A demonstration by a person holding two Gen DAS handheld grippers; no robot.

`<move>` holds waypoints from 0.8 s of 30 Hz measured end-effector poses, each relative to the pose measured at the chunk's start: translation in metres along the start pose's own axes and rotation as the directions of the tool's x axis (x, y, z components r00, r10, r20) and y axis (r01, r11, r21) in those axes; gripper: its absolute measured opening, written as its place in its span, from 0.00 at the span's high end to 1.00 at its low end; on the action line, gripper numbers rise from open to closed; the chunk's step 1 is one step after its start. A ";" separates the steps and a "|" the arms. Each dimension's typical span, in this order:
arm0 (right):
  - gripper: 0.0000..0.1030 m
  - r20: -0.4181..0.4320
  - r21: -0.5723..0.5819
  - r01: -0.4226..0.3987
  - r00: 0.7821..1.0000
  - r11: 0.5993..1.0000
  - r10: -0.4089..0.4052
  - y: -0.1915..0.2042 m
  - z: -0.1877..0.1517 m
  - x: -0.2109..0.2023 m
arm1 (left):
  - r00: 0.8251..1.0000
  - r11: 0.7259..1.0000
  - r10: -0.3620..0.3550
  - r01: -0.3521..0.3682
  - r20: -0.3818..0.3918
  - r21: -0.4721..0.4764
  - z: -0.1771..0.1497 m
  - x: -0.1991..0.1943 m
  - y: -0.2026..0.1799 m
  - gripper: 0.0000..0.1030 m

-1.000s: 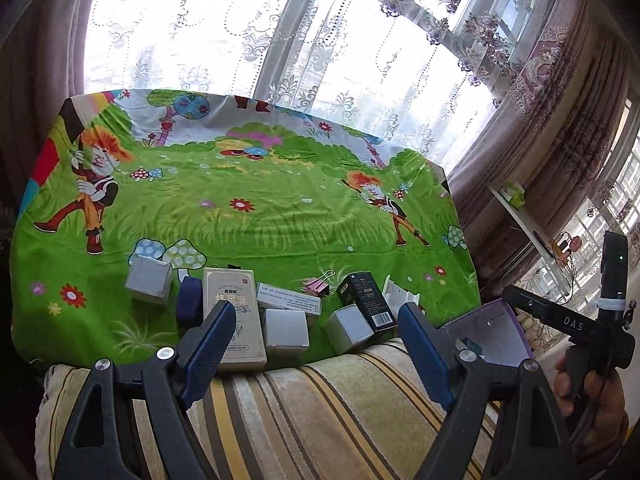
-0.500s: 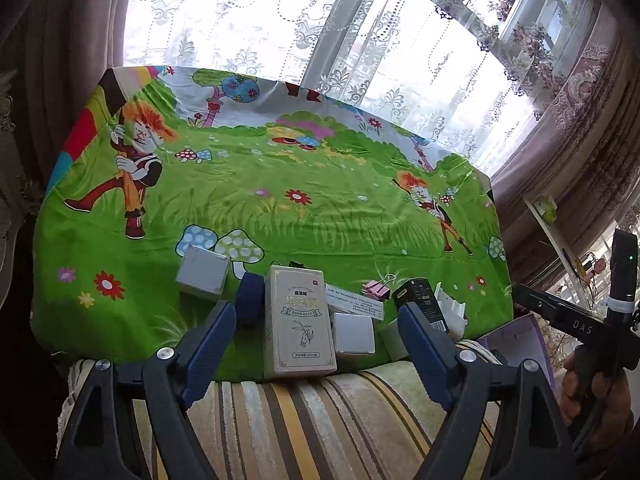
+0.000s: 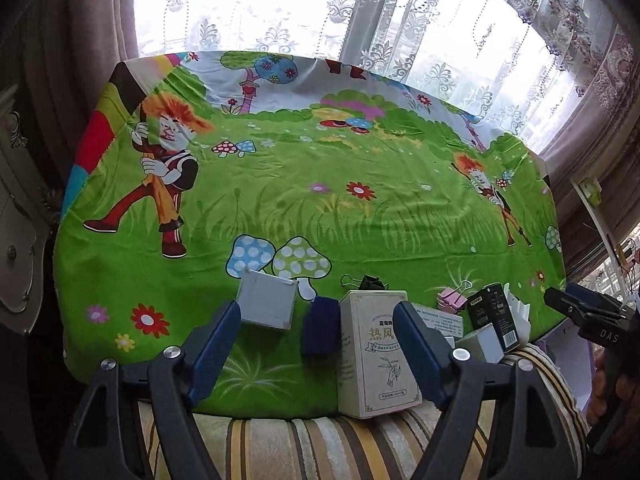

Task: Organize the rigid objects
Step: 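Move both tools back over the remaining boxes on the bed, then grasp a white cube box with the left tool while the right tool grips the black barcode box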

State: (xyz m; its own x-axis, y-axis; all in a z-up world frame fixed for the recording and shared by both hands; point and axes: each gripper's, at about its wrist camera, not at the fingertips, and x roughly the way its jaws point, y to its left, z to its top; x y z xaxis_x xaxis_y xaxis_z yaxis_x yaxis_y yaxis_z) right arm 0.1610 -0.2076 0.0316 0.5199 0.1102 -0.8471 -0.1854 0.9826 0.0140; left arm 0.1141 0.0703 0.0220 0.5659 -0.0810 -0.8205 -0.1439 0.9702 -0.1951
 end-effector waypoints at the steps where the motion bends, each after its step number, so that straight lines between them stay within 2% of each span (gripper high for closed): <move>1: 0.15 -0.003 0.000 0.001 1.000 1.000 -0.001 0.000 0.001 0.003 | 1.000 1.000 0.002 -0.002 -0.007 -0.003 0.002 0.004 0.003 0.28; 5: 0.15 -0.024 -0.014 0.004 1.000 1.000 -0.005 0.003 0.006 0.015 | 0.999 1.000 0.025 -0.026 -0.032 -0.014 0.007 0.020 0.013 0.34; 15: 0.15 -0.076 -0.102 -0.018 0.997 0.995 0.010 0.026 0.002 0.042 | 0.997 0.999 0.039 -0.040 -0.064 -0.018 0.006 0.043 0.026 0.37; 24: 0.18 -0.119 -0.123 -0.041 0.993 0.992 0.027 0.031 -0.001 0.059 | 0.993 0.999 0.052 -0.053 -0.101 -0.008 0.006 0.060 0.029 0.37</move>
State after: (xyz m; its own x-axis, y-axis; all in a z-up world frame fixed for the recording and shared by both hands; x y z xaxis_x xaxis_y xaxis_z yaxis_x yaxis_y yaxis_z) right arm 0.1851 -0.1703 -0.0185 0.4120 0.1178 -0.9035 -0.3077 0.9513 -0.0163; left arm 0.1484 0.0951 -0.0300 0.4724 -0.0531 -0.8798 -0.1806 0.9712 -0.1556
